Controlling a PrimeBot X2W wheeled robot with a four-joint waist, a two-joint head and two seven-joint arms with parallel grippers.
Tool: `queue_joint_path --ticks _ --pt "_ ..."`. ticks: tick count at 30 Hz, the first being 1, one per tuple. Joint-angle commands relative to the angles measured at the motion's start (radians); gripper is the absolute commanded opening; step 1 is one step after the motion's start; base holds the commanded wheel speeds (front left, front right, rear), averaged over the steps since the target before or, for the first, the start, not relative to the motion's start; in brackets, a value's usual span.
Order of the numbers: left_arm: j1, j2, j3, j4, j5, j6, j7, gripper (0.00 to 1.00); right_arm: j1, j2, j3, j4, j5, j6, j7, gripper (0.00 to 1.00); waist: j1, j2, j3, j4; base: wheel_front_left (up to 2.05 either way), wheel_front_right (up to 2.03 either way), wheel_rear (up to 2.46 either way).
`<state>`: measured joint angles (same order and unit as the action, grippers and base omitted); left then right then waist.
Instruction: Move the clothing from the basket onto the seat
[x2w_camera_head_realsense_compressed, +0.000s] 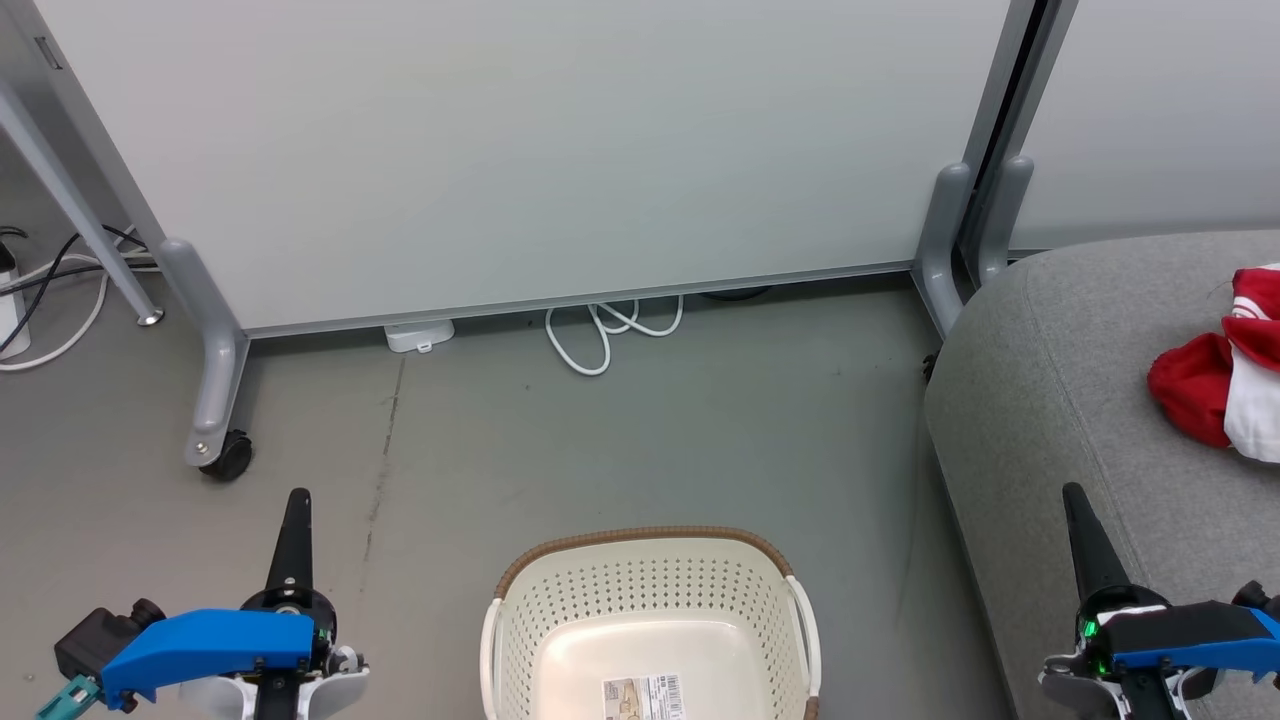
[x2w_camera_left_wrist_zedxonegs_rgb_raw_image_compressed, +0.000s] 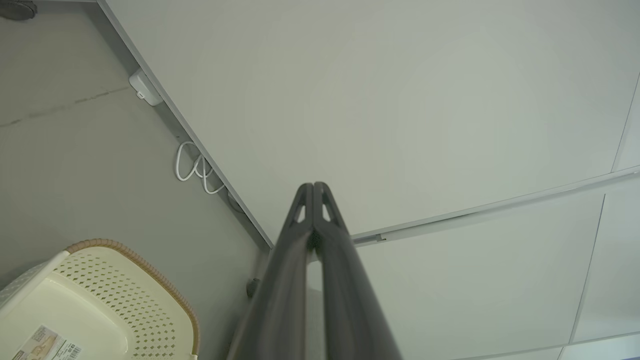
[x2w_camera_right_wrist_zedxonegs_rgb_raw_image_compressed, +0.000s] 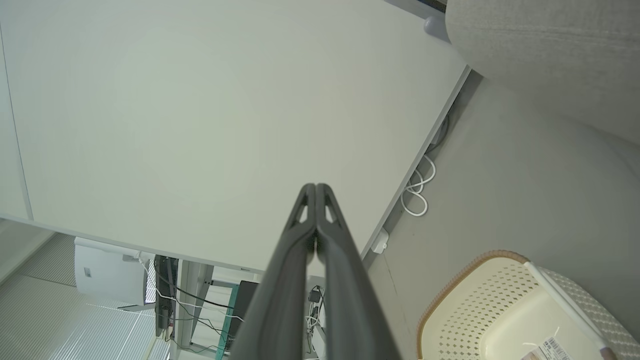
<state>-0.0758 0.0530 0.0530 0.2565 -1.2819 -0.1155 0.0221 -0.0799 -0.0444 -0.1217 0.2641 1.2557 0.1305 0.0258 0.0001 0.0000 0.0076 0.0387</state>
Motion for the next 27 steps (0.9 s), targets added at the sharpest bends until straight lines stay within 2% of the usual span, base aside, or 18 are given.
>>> queue_joint_path --ticks 1,27 --pt "-0.021 0.004 0.009 -0.01 -0.025 -0.007 0.007 0.0 -0.023 -0.008 0.001 -0.011 0.029 0.0 0.01 0.0 0.0 0.0 0.0 -0.001 0.0 0.0 0.0" --pt "-0.034 0.003 0.043 -0.013 -0.229 -0.014 0.063 0.0 -0.029 -0.008 0.006 -0.018 0.247 0.0 0.063 0.0 0.0 0.0 -0.003 -0.024 0.0 0.0 0.0"
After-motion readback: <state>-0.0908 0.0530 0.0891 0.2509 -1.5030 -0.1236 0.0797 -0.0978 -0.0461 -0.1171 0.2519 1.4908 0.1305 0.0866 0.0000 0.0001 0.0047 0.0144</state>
